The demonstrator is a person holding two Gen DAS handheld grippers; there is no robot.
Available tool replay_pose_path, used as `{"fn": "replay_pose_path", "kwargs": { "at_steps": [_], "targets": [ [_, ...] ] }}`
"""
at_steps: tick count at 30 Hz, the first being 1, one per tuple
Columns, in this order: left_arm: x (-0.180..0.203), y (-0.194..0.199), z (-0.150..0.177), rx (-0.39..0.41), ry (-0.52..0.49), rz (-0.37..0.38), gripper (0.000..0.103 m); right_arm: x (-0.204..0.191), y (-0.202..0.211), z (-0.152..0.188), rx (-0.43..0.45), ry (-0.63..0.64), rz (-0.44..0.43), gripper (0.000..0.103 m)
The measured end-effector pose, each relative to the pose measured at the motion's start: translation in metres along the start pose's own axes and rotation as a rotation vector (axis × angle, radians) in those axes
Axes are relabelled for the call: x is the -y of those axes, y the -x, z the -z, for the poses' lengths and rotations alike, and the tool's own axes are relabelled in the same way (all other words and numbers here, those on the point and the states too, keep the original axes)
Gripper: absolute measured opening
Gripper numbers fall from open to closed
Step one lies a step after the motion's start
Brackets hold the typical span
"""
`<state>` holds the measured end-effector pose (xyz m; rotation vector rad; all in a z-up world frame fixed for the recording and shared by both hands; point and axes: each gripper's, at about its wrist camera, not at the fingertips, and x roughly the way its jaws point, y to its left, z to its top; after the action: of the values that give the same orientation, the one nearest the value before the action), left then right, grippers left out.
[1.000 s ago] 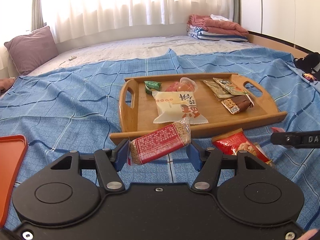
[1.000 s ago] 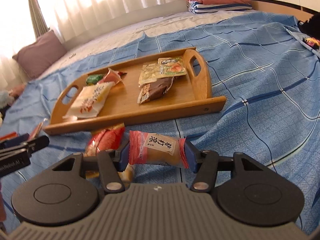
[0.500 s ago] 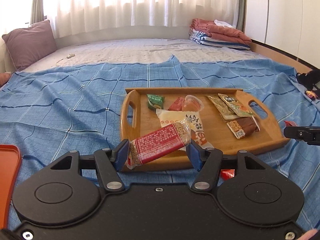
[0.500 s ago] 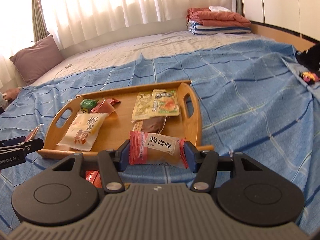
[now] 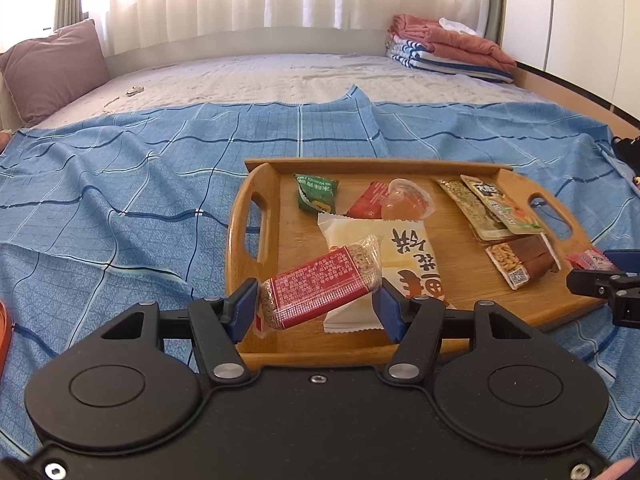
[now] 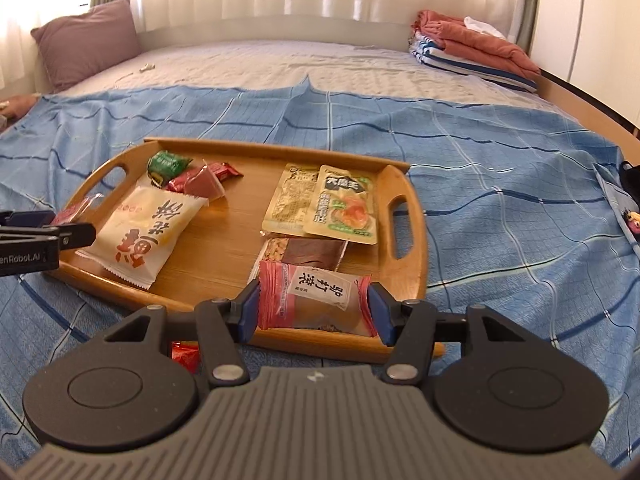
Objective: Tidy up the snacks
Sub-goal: 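Carry the red biscuit pack and pink-ended pastry over the tray with both grippers, then lower both packs onto the tray and open both grippers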
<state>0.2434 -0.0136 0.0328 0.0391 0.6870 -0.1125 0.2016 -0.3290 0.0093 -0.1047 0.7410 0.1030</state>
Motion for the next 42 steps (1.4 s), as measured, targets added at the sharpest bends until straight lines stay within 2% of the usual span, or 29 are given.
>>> {"fn": "replay_pose_path", "kwargs": {
  "at_steps": [9,20,30,39,42],
  "targets": [
    [0.002,-0.018,-0.004,0.007,-0.006,-0.004,0.060,-0.005,-0.027,0.000,-0.034,0.012,0.003,0.059],
    [0.007,-0.038,-0.013,0.038,-0.027,-0.019,0.060,0.007,-0.044,-0.002,-0.022,-0.017,0.038,0.061],
    [0.002,-0.055,-0.023,0.041,-0.003,-0.046,0.060,0.011,-0.053,-0.011,-0.004,-0.038,0.053,0.063],
    [0.000,-0.052,-0.020,0.046,-0.009,-0.048,0.061,0.011,-0.054,-0.006,-0.005,-0.051,0.039,0.065],
    [-0.001,-0.051,-0.020,0.047,-0.007,-0.049,0.065,0.011,-0.054,-0.005,-0.009,-0.056,0.034,0.069]
  ]
}}
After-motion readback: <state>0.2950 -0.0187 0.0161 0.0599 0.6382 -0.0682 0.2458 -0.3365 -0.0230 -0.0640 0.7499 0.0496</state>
